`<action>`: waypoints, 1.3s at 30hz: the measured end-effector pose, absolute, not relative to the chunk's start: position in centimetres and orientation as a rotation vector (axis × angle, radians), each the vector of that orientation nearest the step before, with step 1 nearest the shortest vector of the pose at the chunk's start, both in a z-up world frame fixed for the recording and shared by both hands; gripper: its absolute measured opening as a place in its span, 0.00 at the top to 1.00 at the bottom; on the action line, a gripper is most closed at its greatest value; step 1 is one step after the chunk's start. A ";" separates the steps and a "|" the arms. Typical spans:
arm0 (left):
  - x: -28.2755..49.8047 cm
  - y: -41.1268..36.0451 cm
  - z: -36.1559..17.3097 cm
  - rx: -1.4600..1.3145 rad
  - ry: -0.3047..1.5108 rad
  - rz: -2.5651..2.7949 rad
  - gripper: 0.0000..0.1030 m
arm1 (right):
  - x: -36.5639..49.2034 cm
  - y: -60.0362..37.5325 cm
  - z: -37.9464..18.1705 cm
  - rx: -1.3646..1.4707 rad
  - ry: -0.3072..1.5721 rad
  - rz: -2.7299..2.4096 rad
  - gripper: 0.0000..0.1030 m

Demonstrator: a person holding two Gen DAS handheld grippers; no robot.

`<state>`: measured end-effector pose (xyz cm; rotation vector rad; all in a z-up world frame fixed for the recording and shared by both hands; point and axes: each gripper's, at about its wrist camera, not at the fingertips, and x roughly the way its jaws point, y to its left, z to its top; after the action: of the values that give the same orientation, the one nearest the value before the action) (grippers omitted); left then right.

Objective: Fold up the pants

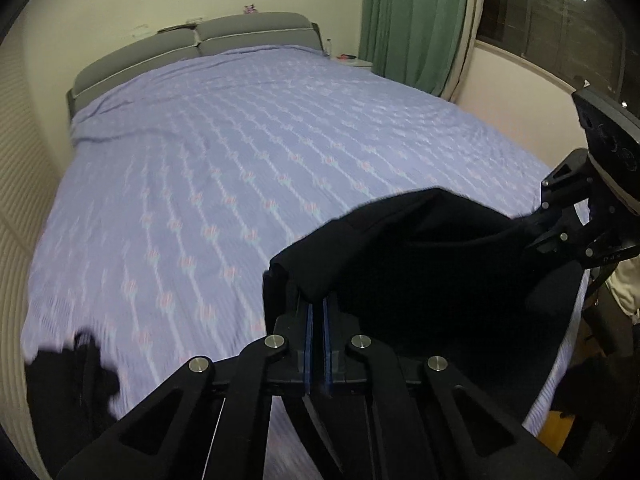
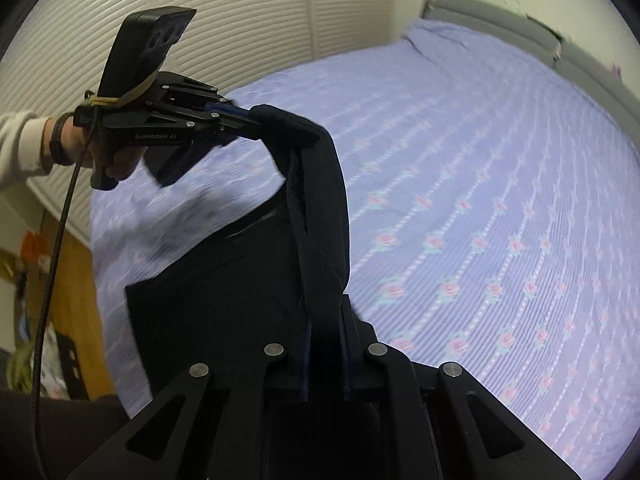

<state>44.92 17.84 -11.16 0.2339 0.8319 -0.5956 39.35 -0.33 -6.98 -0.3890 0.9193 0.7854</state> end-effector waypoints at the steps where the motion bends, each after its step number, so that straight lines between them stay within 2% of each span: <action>1: 43.2 18.3 -11.2 0.230 0.836 -0.582 0.95 | 37.7 0.4 -6.9 -0.427 0.896 0.794 0.89; 8: 34.2 20.9 -12.9 0.168 0.878 -0.509 0.95 | 28.8 3.9 -8.3 -0.591 0.797 0.861 0.89; 15: 27.9 22.4 -19.9 0.117 0.996 -0.453 0.96 | 23.4 6.2 -15.0 -0.731 0.818 0.911 0.89; 22: 25.7 24.0 -24.9 0.051 1.061 -0.383 0.96 | 22.0 7.4 -20.8 -0.804 0.884 0.907 0.89; 29: 24.4 24.5 -24.4 0.026 1.058 -0.375 0.96 | 21.9 8.6 -22.4 -0.796 0.907 0.922 0.88; 36: 23.7 23.9 -22.6 0.040 1.042 -0.376 0.96 | 20.1 8.3 -21.4 -0.771 0.910 0.949 0.88; 39: 23.4 23.5 -22.5 0.062 1.060 -0.357 0.94 | 20.5 8.7 -22.5 -0.764 0.939 0.932 0.83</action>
<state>23.36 23.54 -22.51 0.0619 1.0595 -0.3574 20.45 8.71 -22.54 -0.7643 0.9392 0.9322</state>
